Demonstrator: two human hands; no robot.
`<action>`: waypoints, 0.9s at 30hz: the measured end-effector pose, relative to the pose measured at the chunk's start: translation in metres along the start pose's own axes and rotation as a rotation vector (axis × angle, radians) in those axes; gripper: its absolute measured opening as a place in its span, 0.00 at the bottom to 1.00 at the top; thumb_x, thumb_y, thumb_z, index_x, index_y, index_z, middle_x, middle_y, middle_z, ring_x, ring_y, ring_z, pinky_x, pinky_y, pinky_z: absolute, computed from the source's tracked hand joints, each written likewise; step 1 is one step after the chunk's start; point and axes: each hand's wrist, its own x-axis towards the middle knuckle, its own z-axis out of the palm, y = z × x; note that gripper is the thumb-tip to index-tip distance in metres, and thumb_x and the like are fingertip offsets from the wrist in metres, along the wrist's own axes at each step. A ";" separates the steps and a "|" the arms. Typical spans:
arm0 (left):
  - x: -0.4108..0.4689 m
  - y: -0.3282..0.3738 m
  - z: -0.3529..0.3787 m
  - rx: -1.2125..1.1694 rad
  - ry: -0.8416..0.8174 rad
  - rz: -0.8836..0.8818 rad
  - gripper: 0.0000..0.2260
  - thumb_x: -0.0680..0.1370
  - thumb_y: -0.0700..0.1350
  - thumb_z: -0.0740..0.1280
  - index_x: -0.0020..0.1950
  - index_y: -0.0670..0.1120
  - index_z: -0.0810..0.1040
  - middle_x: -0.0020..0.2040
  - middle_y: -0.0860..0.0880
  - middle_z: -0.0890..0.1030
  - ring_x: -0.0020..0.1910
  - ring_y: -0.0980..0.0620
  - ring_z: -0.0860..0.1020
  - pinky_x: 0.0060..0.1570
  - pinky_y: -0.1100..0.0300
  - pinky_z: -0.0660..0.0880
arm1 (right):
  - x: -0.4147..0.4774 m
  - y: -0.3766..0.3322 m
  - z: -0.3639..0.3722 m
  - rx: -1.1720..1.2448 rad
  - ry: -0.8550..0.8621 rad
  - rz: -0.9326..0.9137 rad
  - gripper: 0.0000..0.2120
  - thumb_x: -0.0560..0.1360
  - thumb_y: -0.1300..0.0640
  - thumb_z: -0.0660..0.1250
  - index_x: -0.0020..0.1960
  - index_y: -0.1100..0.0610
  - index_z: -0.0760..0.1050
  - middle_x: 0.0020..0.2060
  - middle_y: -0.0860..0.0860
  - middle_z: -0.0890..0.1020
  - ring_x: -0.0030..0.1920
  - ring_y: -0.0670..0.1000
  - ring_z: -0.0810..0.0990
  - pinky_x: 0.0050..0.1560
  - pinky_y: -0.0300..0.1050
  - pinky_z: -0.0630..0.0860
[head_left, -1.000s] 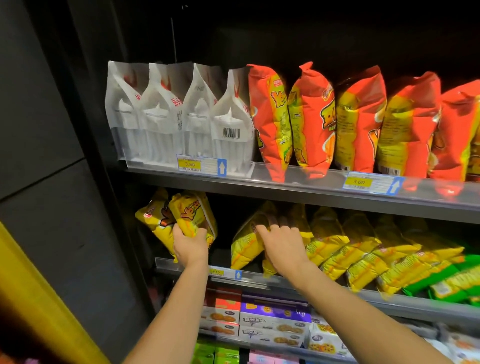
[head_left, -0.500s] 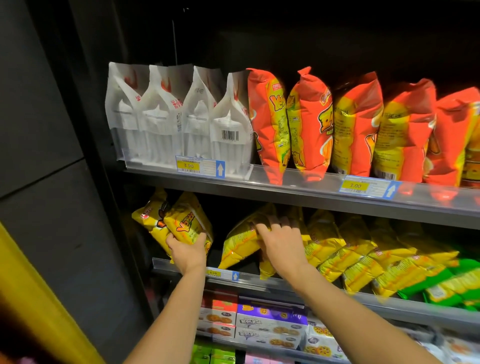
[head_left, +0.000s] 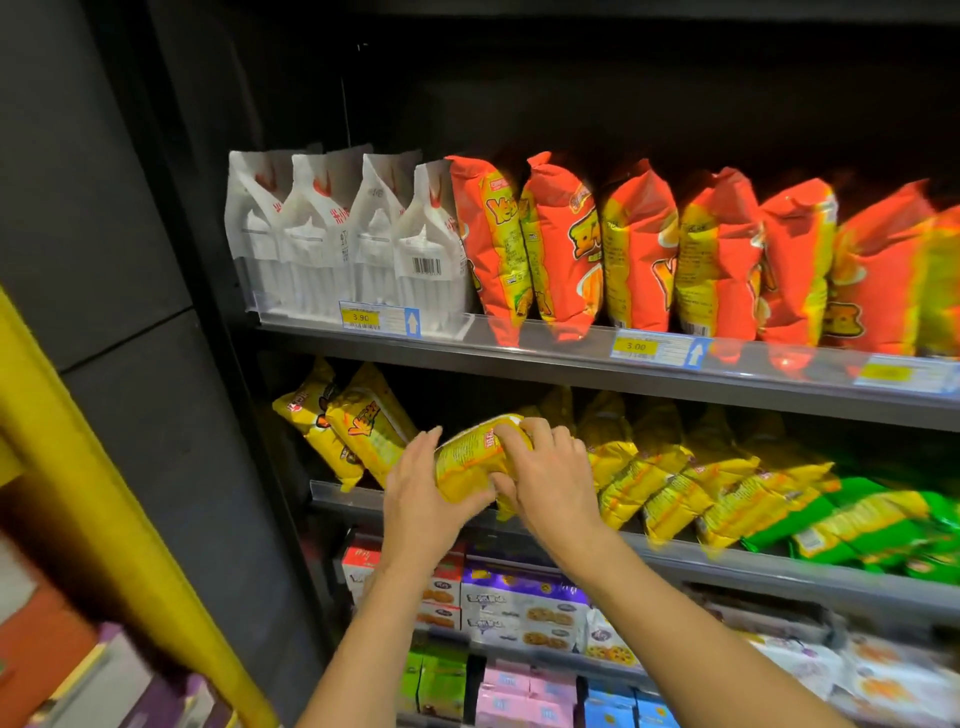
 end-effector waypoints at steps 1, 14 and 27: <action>-0.007 0.007 0.002 0.091 -0.021 0.033 0.48 0.69 0.60 0.81 0.84 0.51 0.61 0.81 0.49 0.66 0.80 0.46 0.64 0.77 0.43 0.65 | -0.006 0.001 -0.009 0.018 -0.010 0.008 0.27 0.70 0.42 0.79 0.65 0.50 0.77 0.55 0.56 0.81 0.47 0.59 0.80 0.43 0.55 0.77; -0.101 0.081 -0.008 0.006 -0.078 0.017 0.28 0.73 0.63 0.77 0.68 0.66 0.67 0.55 0.60 0.80 0.52 0.57 0.80 0.48 0.54 0.80 | -0.088 0.050 -0.117 0.821 -0.034 0.281 0.37 0.78 0.39 0.71 0.81 0.48 0.61 0.73 0.46 0.72 0.71 0.48 0.71 0.69 0.50 0.74; -0.145 0.149 -0.015 -0.445 -0.441 -0.156 0.19 0.77 0.63 0.73 0.66 0.61 0.77 0.54 0.58 0.87 0.50 0.58 0.87 0.49 0.57 0.84 | -0.164 0.060 -0.100 1.719 -0.180 0.778 0.33 0.70 0.24 0.68 0.69 0.40 0.77 0.61 0.46 0.86 0.62 0.51 0.85 0.65 0.62 0.81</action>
